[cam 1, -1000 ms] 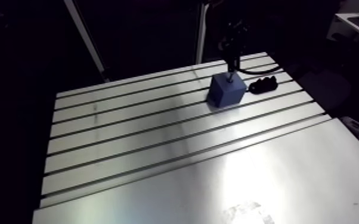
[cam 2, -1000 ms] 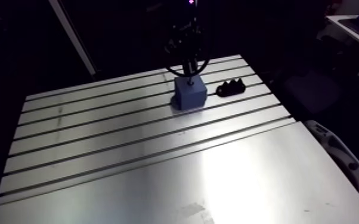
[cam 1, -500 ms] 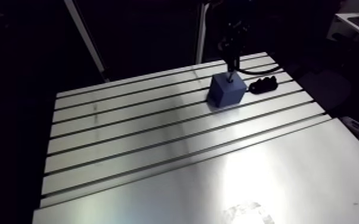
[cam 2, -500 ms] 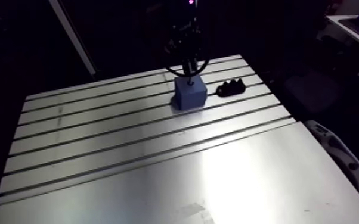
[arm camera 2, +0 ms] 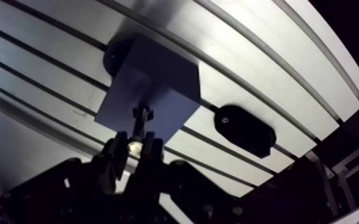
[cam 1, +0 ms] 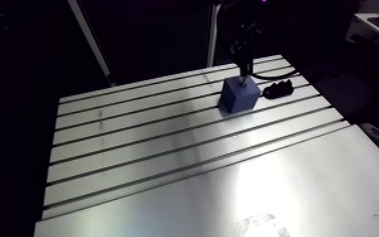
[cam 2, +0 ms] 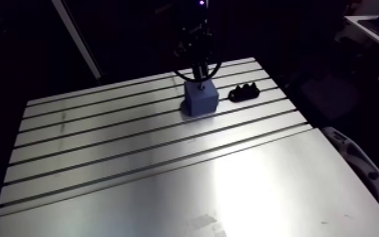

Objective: Pick up the M10 bolt and insert it into the hex recess until seated.

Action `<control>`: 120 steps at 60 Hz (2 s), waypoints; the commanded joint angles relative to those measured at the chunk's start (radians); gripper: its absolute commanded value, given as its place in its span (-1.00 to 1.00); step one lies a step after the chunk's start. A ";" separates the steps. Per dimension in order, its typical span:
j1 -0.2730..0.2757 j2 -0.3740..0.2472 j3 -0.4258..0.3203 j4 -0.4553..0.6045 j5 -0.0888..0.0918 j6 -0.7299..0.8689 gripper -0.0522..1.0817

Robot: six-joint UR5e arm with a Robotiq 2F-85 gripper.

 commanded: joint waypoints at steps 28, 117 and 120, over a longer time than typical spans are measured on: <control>0.000 0.002 0.004 -0.002 -0.001 0.000 0.89; -0.002 -0.007 0.005 -0.005 -0.009 -0.018 0.90; -0.002 -0.007 0.008 -0.005 -0.009 -0.018 0.90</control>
